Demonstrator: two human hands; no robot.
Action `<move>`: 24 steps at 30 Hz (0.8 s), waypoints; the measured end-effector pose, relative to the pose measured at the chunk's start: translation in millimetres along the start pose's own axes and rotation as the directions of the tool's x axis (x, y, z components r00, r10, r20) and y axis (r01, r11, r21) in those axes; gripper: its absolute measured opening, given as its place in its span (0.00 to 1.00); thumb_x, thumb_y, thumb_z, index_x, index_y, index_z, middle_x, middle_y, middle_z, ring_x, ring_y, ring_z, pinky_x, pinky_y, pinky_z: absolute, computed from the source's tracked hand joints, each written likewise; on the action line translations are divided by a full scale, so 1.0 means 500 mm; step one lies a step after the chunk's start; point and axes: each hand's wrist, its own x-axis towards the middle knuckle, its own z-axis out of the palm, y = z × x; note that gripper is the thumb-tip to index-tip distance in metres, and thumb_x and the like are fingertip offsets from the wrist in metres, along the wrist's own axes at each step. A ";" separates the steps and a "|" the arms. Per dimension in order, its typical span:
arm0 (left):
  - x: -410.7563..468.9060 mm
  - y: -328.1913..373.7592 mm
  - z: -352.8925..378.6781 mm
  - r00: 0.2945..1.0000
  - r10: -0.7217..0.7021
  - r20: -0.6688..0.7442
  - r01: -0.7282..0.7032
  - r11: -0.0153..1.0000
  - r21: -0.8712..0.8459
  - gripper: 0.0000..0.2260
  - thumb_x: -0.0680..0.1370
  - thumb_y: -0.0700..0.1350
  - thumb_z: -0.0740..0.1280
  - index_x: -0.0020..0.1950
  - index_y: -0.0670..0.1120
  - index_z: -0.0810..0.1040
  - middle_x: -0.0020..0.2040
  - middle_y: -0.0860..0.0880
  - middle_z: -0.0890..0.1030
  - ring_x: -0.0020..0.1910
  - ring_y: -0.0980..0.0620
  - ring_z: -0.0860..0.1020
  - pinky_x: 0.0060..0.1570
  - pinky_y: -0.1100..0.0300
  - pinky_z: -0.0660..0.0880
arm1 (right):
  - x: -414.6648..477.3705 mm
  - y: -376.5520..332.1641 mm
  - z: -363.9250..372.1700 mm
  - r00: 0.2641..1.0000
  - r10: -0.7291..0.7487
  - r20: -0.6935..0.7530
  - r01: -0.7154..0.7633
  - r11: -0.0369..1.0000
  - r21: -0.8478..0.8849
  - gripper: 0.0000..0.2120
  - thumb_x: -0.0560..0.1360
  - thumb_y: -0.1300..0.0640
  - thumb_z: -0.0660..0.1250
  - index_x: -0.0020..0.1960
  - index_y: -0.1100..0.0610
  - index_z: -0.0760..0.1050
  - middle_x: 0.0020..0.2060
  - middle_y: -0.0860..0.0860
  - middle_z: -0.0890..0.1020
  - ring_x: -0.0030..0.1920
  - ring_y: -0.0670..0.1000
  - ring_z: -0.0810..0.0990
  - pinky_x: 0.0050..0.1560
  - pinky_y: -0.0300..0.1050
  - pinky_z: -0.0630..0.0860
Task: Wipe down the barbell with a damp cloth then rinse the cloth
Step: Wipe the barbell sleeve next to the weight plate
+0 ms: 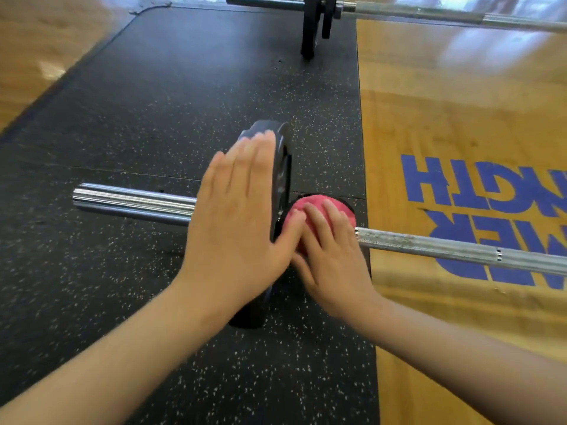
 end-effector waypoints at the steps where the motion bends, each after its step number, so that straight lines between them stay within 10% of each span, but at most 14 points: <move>1: 0.015 -0.004 -0.007 1.000 -0.006 0.004 0.006 1.000 -0.028 0.37 0.75 0.60 0.57 0.77 0.38 0.53 0.75 0.41 0.61 0.75 0.44 0.57 0.75 0.50 0.52 | -0.019 -0.007 0.001 1.000 -0.021 0.018 0.022 0.999 -0.032 0.30 0.79 0.43 0.52 0.76 0.59 0.62 0.74 0.57 0.64 0.76 0.62 0.56 0.74 0.61 0.55; 11: -0.021 -0.009 -0.017 0.993 0.067 0.096 -0.071 0.997 0.041 0.35 0.76 0.58 0.54 0.76 0.36 0.59 0.76 0.40 0.61 0.76 0.43 0.58 0.74 0.48 0.57 | 0.005 -0.023 -0.030 0.993 0.059 0.099 -0.063 0.998 0.032 0.28 0.78 0.42 0.50 0.70 0.57 0.69 0.64 0.55 0.75 0.65 0.59 0.71 0.62 0.58 0.70; 24: 0.023 -0.024 -0.058 0.971 0.137 0.195 -0.119 0.988 -0.104 0.41 0.72 0.66 0.46 0.77 0.40 0.55 0.77 0.43 0.58 0.77 0.48 0.54 0.73 0.60 0.46 | -0.088 -0.063 -0.031 0.988 -0.041 0.148 0.060 0.990 -0.125 0.36 0.76 0.38 0.52 0.75 0.62 0.60 0.69 0.60 0.67 0.73 0.64 0.60 0.72 0.61 0.56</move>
